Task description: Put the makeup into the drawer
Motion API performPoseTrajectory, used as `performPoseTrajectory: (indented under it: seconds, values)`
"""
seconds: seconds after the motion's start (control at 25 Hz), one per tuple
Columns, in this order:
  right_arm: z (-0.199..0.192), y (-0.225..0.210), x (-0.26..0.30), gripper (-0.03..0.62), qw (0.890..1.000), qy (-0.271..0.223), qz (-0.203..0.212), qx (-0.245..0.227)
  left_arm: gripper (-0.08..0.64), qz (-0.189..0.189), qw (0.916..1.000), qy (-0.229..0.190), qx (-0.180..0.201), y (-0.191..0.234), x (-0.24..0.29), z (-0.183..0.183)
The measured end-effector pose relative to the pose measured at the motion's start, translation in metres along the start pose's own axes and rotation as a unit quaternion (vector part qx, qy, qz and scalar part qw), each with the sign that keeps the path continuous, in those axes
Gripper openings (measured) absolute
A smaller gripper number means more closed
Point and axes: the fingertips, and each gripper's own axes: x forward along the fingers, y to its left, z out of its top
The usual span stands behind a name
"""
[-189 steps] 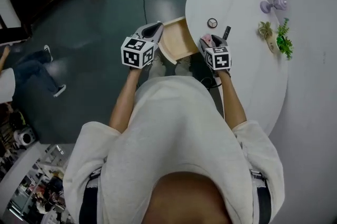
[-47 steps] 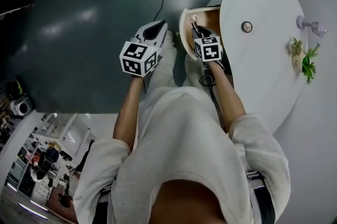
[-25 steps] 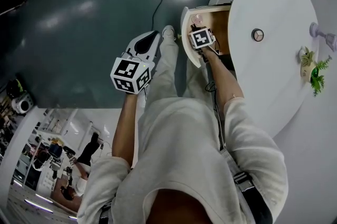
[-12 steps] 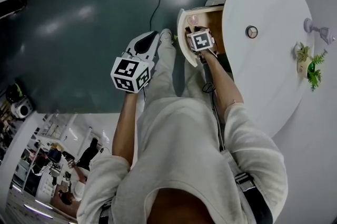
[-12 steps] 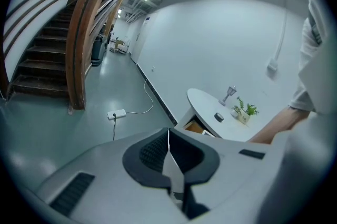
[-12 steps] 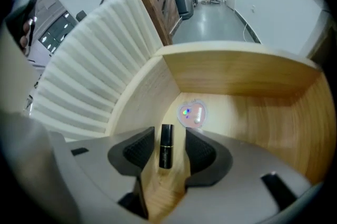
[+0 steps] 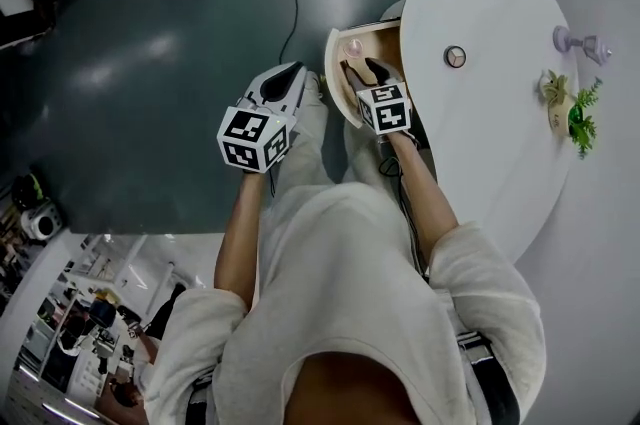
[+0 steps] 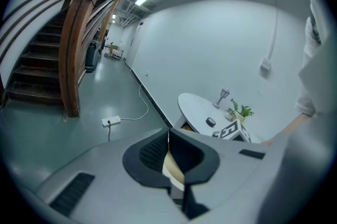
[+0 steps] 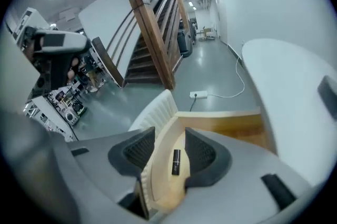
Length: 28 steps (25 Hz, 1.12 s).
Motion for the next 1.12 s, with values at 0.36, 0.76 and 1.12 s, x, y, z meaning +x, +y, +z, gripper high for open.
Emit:
performPoseTrajectory:
  seconds: [0.36,0.76,1.12]
  values:
    - [0.057,-0.002,-0.099,0.189,0.993,-0.114,-0.03,-0.003,0.014,-0.024,0.9995,0.005,0.022,-0.029,0.012,0.011]
    - [0.047,-0.119,-0.157,0.21,0.979,-0.121,-0.155,0.047,0.014,-0.058,0.9964,0.022,0.058,-0.063,0.041,0.019]
    - [0.023,-0.176,-0.15,0.244,0.979,-0.072,-0.177,0.064,0.014,-0.064,0.9956,0.033,0.059,-0.078,0.055,0.013]
